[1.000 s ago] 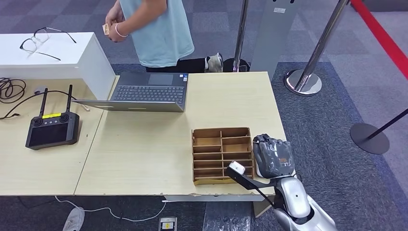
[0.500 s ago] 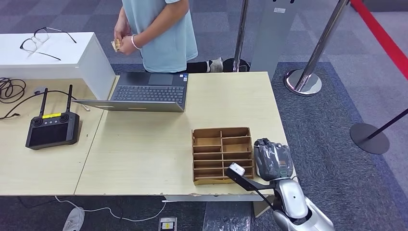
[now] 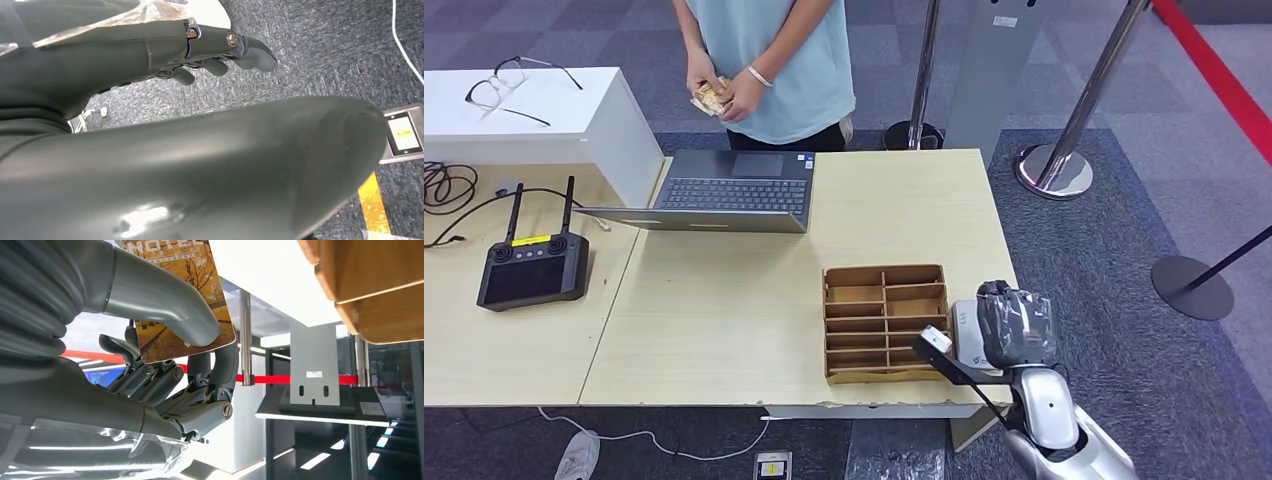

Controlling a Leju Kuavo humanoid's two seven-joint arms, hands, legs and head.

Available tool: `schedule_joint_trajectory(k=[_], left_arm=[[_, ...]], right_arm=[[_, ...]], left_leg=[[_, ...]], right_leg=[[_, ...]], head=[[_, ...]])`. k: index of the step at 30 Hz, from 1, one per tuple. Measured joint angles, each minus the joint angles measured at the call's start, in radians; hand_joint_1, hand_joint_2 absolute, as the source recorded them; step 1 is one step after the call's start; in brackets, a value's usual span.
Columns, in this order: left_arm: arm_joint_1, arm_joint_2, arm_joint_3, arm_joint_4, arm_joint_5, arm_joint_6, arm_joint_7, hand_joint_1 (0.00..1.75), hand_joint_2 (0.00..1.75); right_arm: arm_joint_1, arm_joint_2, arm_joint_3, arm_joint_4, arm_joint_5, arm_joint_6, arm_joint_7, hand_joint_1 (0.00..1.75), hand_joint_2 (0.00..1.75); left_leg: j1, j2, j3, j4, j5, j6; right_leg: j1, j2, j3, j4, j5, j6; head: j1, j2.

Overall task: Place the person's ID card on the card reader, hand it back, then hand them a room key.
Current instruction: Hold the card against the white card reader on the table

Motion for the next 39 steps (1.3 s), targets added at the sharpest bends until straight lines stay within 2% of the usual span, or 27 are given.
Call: schedule_joint_trajectory(k=[18,27,39], left_arm=[[0.0,0.004,0.0,0.0,0.003,-0.005,0.01,0.0,0.0],[0.0,0.008,0.0,0.0,0.003,-0.005,0.012,0.0,0.0],[0.0,0.011,0.0,0.0,-0.004,-0.009,0.013,0.0,0.0]], right_arm=[[0.0,0.033,-0.006,0.032,-0.231,-0.073,-0.06,1.75,1.75],[-0.001,0.046,0.003,0.056,-0.233,-0.076,-0.066,1.75,1.75],[-0.014,0.046,0.006,0.085,-0.157,-0.064,-0.026,1.75,1.75]], left_leg=[[0.0,0.0,0.0,0.0,0.0,0.0],[0.0,0.0,0.0,0.0,0.0,0.0],[0.0,0.0,0.0,0.0,0.0,0.0]], right_leg=[[0.0,0.0,0.0,0.0,0.0,0.0],[0.0,0.0,0.0,0.0,0.0,0.0],[0.0,0.0,0.0,0.0,0.0,0.0]], head=[[0.0,0.0],[0.0,0.0],[0.0,0.0]])
